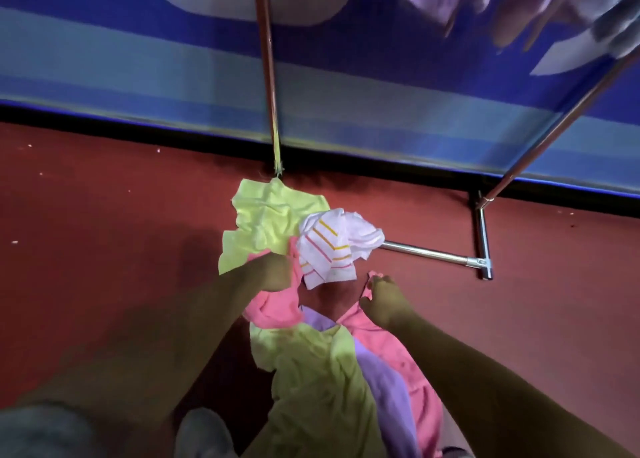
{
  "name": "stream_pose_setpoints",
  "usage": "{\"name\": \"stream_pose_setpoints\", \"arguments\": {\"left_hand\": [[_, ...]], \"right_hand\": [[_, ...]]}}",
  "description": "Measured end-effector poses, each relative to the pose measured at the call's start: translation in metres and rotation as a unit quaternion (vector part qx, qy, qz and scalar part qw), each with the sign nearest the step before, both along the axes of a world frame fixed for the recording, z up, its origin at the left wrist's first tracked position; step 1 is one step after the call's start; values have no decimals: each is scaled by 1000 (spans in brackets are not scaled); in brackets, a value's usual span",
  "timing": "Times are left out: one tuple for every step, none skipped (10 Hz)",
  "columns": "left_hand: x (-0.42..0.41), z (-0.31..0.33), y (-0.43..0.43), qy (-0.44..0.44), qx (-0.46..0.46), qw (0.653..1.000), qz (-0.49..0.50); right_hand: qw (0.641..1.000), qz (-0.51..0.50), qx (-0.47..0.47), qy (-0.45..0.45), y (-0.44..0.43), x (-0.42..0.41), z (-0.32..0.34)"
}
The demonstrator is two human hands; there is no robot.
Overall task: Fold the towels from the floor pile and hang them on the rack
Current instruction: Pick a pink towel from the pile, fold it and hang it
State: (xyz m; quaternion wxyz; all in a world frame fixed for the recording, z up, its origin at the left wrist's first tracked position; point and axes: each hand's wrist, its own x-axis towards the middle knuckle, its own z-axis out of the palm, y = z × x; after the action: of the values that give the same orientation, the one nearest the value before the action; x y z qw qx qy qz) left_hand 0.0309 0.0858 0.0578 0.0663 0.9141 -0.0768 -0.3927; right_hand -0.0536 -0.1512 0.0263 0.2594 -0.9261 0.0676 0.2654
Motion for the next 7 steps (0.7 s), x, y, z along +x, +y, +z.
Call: {"name": "stream_pose_setpoints", "arguments": {"left_hand": [[12,-36,48,-24,53,998,-5],[12,-63,81,-14,52,998,14],[-2,-87,97,33,1,999,-18],[-18,-121,107,72,-29,996,-32],[-23,-138,102,78,-94,989,86],[-18,-115,91,45,-202,974,88],[-13,-98,90,64,-249,950,177]], "right_hand": [[998,1,42,42,32,1,-38],[994,3,75,76,71,7,-70],[990,-2,124,72,107,12,-101],[968,-52,197,149,140,13,-119],[939,-125,285,147,159,9,-146],[934,-151,301,118,160,6,-154],[938,-143,303,94,146,15,-124]]}}
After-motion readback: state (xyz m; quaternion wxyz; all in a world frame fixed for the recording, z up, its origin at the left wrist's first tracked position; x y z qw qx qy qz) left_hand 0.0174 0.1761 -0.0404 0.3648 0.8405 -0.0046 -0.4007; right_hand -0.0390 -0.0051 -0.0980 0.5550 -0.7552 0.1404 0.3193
